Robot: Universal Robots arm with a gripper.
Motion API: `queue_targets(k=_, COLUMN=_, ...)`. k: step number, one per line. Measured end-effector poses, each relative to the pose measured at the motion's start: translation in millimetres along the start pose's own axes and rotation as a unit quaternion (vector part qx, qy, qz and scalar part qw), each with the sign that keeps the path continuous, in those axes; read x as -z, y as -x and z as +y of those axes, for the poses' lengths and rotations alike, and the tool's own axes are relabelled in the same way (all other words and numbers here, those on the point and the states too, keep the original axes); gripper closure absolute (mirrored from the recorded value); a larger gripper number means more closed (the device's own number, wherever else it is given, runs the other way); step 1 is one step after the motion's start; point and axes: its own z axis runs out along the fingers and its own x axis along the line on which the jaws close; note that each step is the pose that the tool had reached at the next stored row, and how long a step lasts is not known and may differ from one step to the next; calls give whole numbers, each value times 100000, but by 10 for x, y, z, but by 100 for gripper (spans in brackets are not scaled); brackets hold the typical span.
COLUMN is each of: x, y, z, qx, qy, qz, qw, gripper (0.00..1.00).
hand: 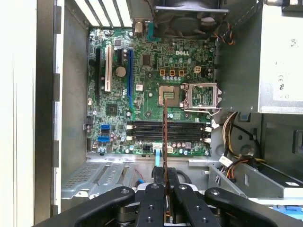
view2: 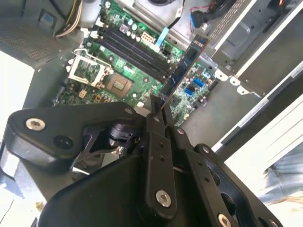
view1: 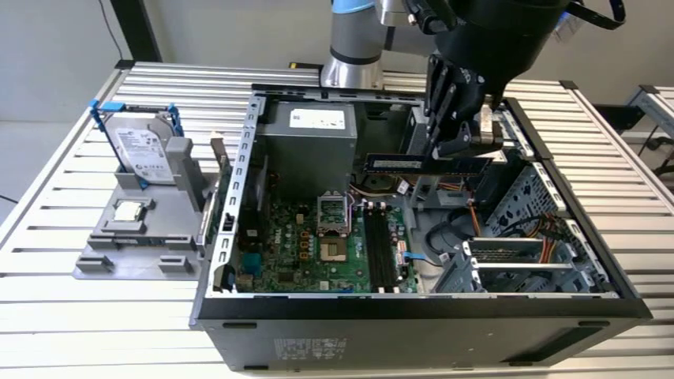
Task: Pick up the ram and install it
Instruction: 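Pick up the ram and move it above insertion slot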
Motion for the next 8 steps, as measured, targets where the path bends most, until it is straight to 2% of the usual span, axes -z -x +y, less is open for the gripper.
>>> queue_targets(k=8, x=-1, y=47, z=-1, qx=-902, qy=-11, qz=-22, qw=99996, gripper=100)
